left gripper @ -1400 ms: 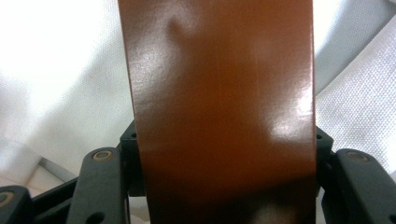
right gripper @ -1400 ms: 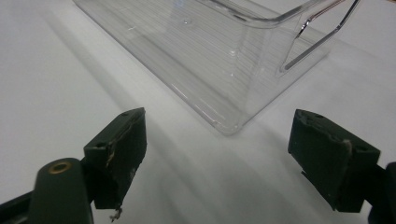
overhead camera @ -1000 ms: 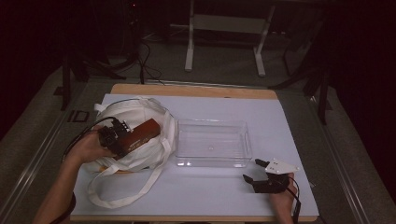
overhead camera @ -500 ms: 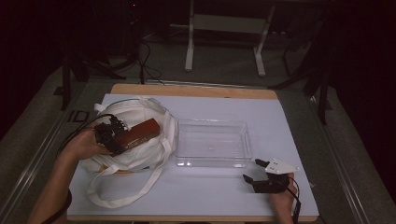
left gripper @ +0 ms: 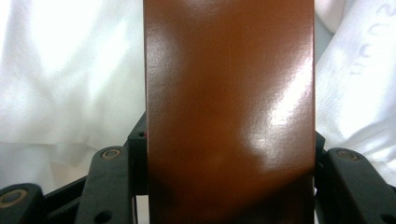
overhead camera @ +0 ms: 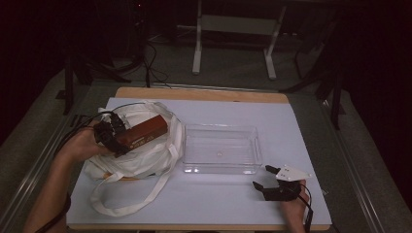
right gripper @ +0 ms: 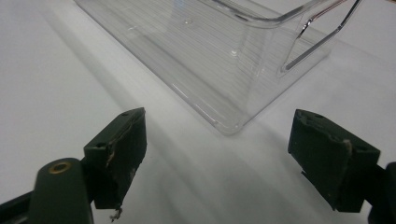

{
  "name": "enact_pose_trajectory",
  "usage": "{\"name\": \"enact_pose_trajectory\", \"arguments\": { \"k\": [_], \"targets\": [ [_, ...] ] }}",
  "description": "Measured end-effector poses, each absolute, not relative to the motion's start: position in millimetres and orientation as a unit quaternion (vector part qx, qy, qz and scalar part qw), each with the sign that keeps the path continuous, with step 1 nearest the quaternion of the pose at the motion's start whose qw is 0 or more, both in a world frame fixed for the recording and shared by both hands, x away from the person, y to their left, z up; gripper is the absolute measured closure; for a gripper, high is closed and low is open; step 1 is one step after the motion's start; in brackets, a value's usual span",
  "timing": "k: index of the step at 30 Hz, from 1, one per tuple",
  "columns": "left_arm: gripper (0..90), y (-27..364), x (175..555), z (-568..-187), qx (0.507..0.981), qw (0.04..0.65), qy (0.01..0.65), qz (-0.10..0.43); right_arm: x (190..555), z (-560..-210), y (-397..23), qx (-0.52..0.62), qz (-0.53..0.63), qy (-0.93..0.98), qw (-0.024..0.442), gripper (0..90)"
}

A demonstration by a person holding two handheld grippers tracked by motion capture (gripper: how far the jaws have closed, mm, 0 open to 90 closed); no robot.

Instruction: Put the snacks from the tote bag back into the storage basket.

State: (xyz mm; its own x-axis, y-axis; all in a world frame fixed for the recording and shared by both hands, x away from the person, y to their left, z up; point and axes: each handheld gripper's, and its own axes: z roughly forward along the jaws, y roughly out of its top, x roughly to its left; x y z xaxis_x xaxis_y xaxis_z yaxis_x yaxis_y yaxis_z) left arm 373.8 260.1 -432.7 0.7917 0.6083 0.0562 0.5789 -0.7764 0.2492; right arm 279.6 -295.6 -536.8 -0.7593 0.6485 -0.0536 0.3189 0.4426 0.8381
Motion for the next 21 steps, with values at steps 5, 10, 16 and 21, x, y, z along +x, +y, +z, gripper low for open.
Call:
{"name": "enact_pose_trajectory", "arguments": {
  "k": [5,10,16,21],
  "targets": [
    [44.1,262,373,-421,0.939,0.127,0.311,0.071,280,-537,-296,0.293,0.44,0.828,0.187,19.3],
    [44.0,264,372,-409,0.937,0.148,0.306,0.075,280,-537,-296,0.292,0.44,0.828,0.187,19.3],
    [44.0,261,370,-396,0.939,0.161,0.293,0.08,279,-537,-296,0.293,0.44,0.828,0.187,19.3],
    [44.0,255,371,-386,0.941,0.172,0.278,0.084,279,-537,-296,0.293,0.439,0.828,0.187,19.3]
  ]
}}
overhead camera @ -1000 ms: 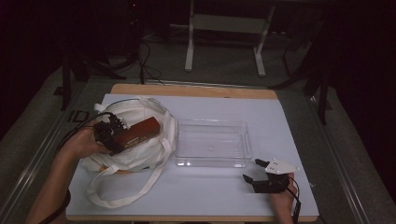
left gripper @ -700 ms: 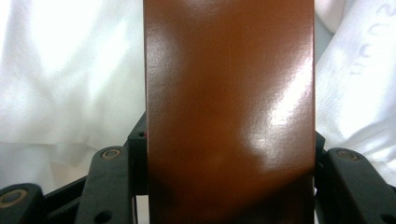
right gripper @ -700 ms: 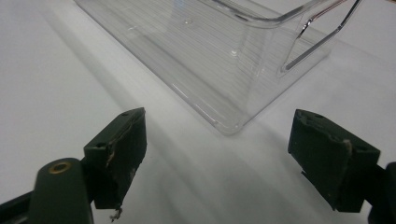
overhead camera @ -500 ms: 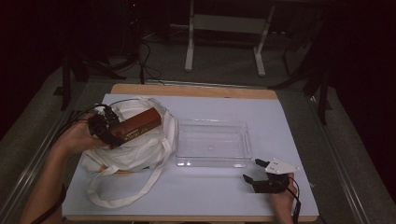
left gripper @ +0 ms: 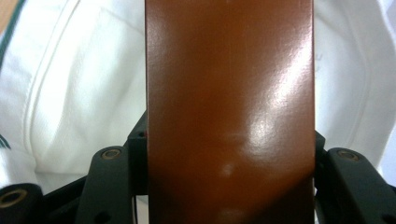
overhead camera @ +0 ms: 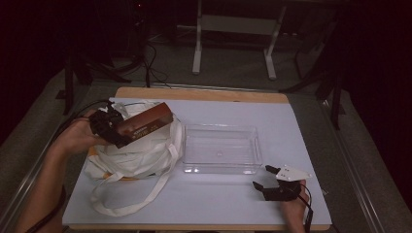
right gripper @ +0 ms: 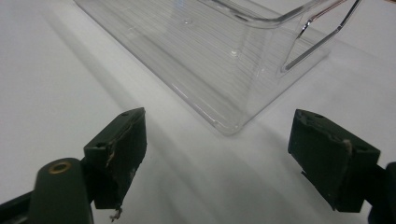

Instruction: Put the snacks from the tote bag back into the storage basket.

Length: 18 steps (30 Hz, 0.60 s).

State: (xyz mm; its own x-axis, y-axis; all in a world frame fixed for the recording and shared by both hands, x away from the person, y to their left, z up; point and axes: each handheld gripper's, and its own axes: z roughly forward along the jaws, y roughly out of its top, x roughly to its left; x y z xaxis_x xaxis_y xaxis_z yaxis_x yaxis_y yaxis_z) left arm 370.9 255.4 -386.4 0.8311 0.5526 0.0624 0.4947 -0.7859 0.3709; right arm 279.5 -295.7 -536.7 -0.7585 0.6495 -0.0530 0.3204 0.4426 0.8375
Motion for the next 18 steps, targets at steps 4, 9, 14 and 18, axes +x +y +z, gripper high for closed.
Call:
{"name": "enact_pose_trajectory", "arguments": {
  "k": [4,9,14,18],
  "targets": [
    [44.0,248,372,-380,0.944,0.172,0.266,0.088,280,-537,-296,0.292,0.439,0.829,0.187,19.3],
    [44.0,238,372,-373,0.948,0.179,0.249,0.087,279,-537,-296,0.292,0.439,0.829,0.187,19.3],
    [44.0,226,371,-370,0.952,0.183,0.229,0.088,280,-537,-296,0.292,0.44,0.828,0.187,19.3],
    [44.0,216,370,-365,0.956,0.182,0.213,0.091,280,-537,-296,0.292,0.44,0.828,0.187,19.3]
  ]
}}
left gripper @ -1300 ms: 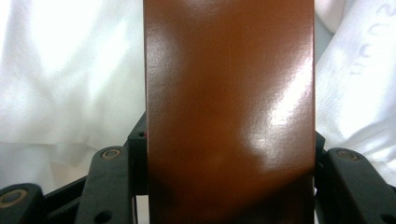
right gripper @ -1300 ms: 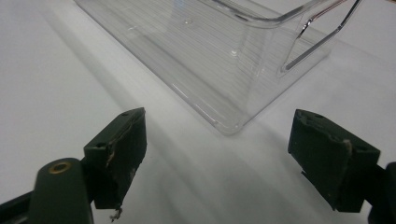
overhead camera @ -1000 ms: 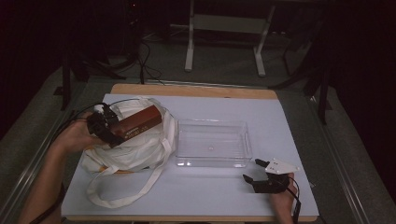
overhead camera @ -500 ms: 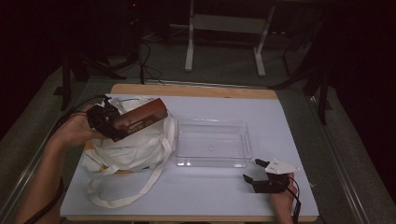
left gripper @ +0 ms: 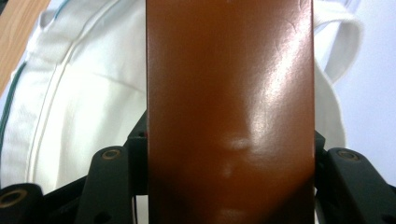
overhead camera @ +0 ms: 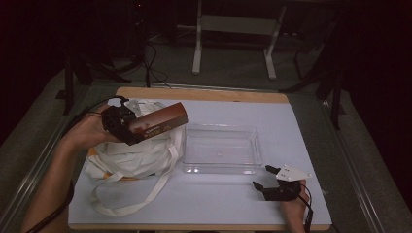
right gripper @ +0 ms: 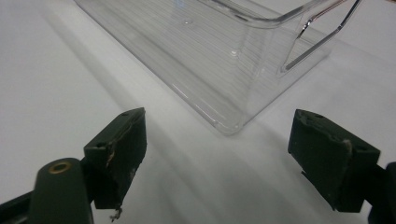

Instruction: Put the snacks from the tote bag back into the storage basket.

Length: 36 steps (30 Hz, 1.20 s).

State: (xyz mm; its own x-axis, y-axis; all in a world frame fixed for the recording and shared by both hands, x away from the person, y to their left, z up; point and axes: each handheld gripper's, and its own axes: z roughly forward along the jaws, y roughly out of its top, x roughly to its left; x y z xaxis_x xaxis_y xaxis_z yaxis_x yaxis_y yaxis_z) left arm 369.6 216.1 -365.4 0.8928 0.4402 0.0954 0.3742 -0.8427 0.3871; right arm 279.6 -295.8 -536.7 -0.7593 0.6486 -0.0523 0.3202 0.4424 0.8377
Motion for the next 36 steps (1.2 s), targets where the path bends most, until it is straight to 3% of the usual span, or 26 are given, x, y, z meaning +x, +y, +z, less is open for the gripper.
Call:
{"name": "enact_pose_trajectory", "arguments": {
  "k": [36],
  "targets": [
    [44.0,161,375,-355,0.968,0.185,0.141,0.091,280,-537,-296,0.295,0.442,0.827,0.184,19.3]
  ]
}}
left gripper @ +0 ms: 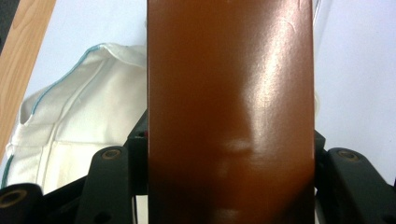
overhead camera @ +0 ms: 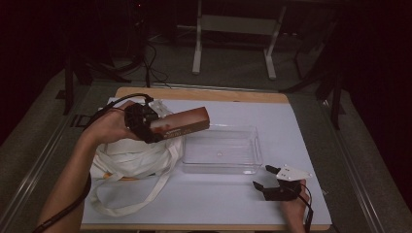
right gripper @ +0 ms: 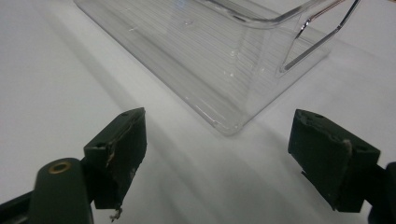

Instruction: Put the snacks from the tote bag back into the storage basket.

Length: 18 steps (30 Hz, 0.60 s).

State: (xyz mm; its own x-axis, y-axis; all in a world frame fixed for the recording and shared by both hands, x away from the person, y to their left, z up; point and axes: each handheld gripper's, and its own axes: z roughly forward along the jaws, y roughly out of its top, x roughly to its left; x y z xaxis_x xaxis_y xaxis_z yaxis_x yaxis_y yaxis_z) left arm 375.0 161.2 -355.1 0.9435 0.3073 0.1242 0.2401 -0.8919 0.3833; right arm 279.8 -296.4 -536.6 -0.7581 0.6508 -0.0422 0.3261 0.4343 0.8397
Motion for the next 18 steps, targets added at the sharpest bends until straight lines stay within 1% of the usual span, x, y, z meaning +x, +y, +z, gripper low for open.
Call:
{"name": "enact_pose_trajectory", "arguments": {
  "k": [18],
  "targets": [
    [43.9,138,377,-356,0.972,0.186,0.114,0.083,280,-536,-297,0.297,0.444,0.826,0.182,19.3]
  ]
}}
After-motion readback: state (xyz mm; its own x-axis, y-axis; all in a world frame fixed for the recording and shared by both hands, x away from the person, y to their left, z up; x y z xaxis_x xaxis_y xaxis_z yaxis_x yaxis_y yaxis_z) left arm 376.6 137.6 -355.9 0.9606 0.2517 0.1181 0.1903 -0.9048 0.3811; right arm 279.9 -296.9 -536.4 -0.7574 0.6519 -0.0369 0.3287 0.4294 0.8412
